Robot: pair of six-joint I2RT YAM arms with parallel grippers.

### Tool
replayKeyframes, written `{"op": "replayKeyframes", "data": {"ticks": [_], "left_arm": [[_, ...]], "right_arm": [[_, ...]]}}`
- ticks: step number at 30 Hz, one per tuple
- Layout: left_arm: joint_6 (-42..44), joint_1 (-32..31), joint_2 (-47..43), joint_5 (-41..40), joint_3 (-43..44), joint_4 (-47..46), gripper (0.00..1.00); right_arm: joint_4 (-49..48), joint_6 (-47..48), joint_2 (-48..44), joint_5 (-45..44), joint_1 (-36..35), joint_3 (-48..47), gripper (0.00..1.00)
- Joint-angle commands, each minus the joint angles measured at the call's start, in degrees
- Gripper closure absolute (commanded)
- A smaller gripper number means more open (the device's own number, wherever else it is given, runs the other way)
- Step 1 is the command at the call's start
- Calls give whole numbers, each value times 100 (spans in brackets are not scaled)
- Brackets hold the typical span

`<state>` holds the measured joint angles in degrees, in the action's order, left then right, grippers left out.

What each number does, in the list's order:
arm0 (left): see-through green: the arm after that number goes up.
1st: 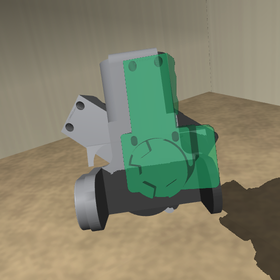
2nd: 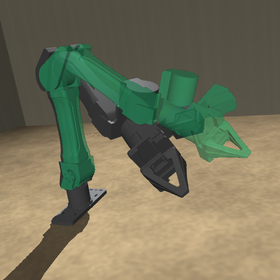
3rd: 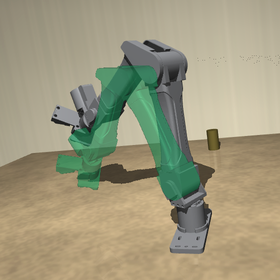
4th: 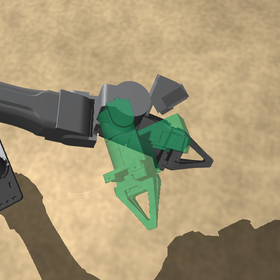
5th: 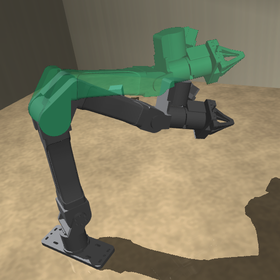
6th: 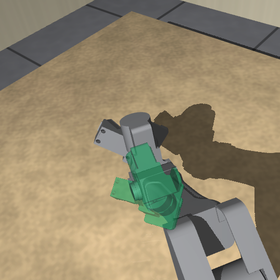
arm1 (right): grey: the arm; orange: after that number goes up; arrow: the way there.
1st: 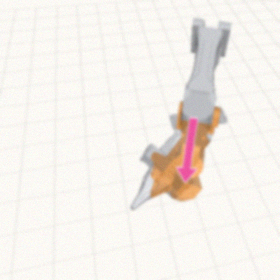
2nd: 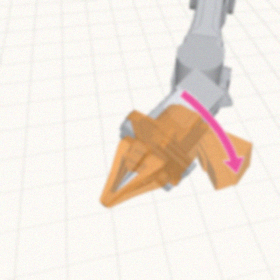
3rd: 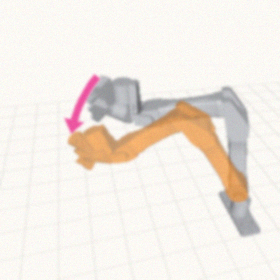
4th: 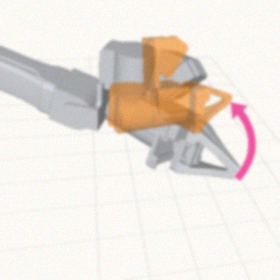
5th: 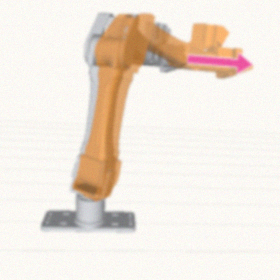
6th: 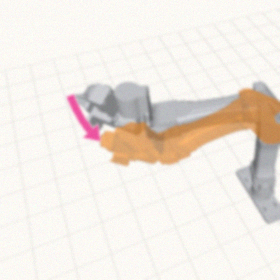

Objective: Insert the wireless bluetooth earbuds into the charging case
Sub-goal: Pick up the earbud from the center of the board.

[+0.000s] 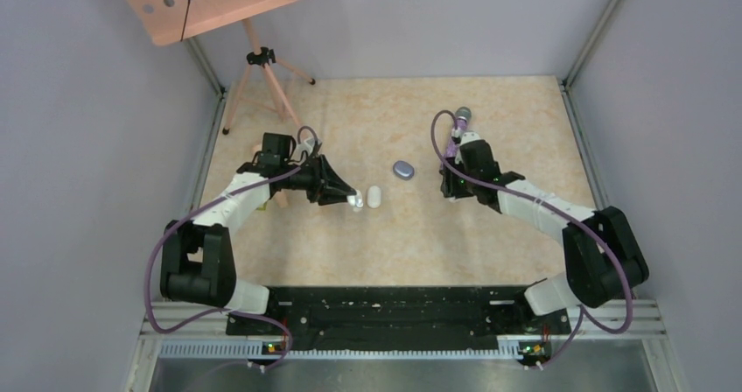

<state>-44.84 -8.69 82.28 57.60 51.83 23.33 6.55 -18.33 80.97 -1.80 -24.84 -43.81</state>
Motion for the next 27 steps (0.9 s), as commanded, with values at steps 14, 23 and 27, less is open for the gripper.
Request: {"op": "replayKeyframes", "data": {"ticks": [14, 23, 27], "left_arm": [[-74, -63, -160, 150, -43, -247, 100], [-44, -70, -91, 170, -39, -247, 100], [-44, -103, -72, 170, -3, -259, 100]], "right_arm": [[589, 815, 1345, 156, 22, -822, 54], [992, -488, 439, 1166, -40, -195, 55], [1073, -788, 51, 1615, -77, -119, 55]]}}
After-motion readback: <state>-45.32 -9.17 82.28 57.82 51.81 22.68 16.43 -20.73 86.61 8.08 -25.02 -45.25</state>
